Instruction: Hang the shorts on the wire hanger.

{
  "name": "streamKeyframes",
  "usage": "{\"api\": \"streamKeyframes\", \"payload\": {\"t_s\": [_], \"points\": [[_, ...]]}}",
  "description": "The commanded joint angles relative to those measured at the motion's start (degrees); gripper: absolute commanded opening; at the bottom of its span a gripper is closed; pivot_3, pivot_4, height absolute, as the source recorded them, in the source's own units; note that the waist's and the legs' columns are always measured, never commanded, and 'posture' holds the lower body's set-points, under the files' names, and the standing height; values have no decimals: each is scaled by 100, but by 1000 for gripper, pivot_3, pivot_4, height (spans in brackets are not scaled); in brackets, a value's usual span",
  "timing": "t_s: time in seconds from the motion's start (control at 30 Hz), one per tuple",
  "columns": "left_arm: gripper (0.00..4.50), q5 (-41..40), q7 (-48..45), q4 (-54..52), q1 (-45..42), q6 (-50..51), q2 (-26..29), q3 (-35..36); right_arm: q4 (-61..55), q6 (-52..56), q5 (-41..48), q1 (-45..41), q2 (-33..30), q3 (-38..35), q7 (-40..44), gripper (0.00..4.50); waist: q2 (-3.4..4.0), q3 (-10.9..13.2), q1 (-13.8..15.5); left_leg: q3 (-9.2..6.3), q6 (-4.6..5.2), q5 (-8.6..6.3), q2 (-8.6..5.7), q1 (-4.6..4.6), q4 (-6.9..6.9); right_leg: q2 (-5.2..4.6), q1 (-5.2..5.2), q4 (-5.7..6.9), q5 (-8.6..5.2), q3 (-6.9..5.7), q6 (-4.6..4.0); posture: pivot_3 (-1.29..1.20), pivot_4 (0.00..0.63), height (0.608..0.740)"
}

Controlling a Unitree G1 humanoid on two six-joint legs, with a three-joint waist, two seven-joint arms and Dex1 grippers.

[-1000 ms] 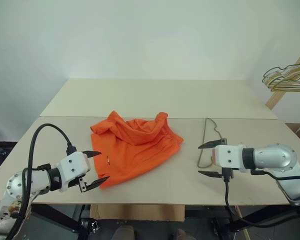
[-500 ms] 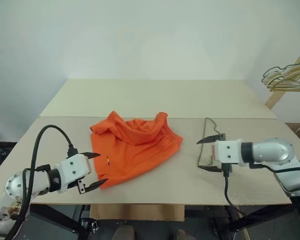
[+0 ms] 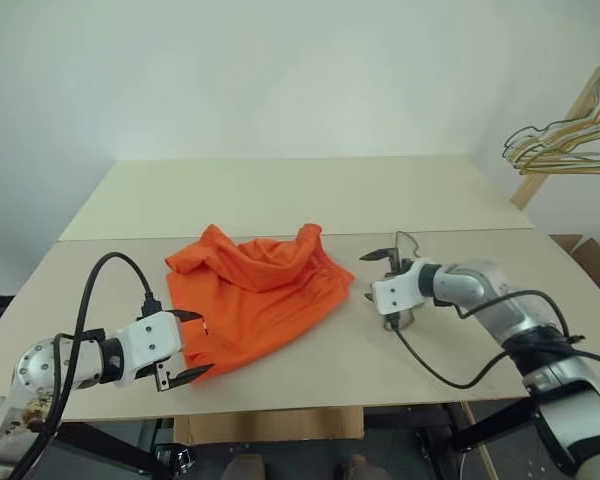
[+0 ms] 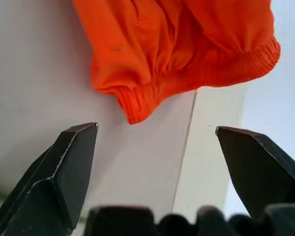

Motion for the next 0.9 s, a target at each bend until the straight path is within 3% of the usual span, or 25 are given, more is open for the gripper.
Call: {"api": "streamKeyframes", "payload": {"t_s": [0.03,0.37,0.4,0.47,0.83,0.9], "points": [[4500,-41,19,-170,114,-78,13,101,774,-478,-404,-496,260,241,-661,4469,-1,0,-10,0,0,0,0,-1,-2,0,-1,0,0,-1,0,197,0,740],[4500,11,105,-262,335,-82,24,194,2376,-931,-1042,-1248,955,884,-1549,4469,0,-1,-68,-4,-3,2,-1,7,-2,-3,1,16,1,-1,-3,218,0,740],[4500,4,106,-274,361,-80,24,215,2458,-939,-1010,-1272,999,888,-1552,4303,0,-1,-70,-4,-3,2,-1,8,-3,-3,1,17,1,-1,-3,221,0,740],[4500,-15,94,-282,446,-93,27,292,2594,-954,-1042,-1320,1040,951,-1595,3902,1,-1,-72,-5,-3,2,-1,9,-3,-3,1,18,1,-1,-3,223,0,740],[4500,-507,-717,79,666,-284,276,494,2894,-1051,-959,-1404,1125,1007,-1365,40,3,-1,-101,-5,-3,2,-1,11,-5,-3,0,20,0,-2,-4,217,0,740],[4500,-583,-920,351,539,-402,305,417,2890,-1043,-924,-1404,1144,991,-1308,40,3,-1,-104,-6,-3,2,0,11,-5,-1,0,21,0,-5,-5,214,0,740]]}}
